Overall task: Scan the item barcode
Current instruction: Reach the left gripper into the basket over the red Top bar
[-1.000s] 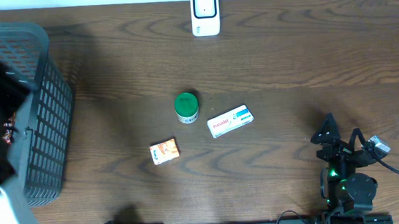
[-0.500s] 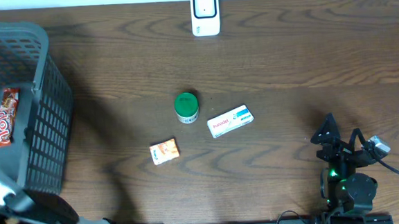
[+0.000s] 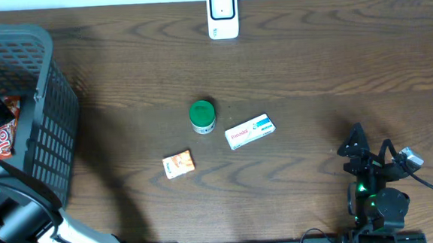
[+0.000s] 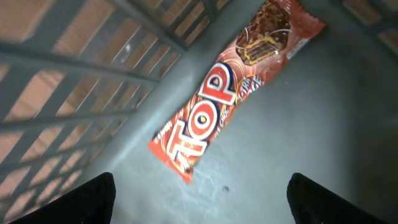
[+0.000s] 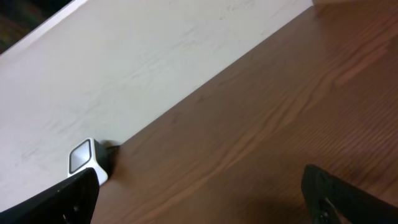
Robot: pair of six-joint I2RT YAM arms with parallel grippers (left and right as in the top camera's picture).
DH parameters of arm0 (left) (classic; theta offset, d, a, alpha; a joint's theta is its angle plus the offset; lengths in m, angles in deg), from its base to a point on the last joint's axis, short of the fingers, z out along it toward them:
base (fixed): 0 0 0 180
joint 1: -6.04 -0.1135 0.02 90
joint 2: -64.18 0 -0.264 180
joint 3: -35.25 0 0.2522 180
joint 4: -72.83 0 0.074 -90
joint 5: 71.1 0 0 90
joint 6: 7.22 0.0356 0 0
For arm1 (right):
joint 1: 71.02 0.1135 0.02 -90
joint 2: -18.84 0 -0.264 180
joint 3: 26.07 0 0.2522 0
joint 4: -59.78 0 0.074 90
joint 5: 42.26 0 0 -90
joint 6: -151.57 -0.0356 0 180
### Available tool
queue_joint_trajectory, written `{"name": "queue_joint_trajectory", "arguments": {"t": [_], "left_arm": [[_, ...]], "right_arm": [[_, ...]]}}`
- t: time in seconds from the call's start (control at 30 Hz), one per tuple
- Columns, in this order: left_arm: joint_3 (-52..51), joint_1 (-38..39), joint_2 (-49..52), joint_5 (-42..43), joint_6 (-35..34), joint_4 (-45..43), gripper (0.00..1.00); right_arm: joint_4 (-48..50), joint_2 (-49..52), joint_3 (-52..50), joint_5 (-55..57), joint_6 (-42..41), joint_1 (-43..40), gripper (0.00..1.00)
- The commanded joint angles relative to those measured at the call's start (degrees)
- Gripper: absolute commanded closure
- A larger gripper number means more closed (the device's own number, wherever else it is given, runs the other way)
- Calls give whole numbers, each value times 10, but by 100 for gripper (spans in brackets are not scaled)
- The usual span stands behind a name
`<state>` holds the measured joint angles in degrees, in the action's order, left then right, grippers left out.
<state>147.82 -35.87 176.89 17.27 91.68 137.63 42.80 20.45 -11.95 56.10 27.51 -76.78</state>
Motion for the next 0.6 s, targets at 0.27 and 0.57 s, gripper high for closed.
{"name": "queue_joint_trajectory", "arguments": {"t": [0.27, 0.57], "left_arm": [[-8, -1, 67, -10, 61, -29, 16], [-23, -2, 106, -10, 89, -49, 16]], "right_arm": [[-3, -2, 0, -1, 5, -6, 1], [-3, -2, 0, -1, 5, -6, 1]]}}
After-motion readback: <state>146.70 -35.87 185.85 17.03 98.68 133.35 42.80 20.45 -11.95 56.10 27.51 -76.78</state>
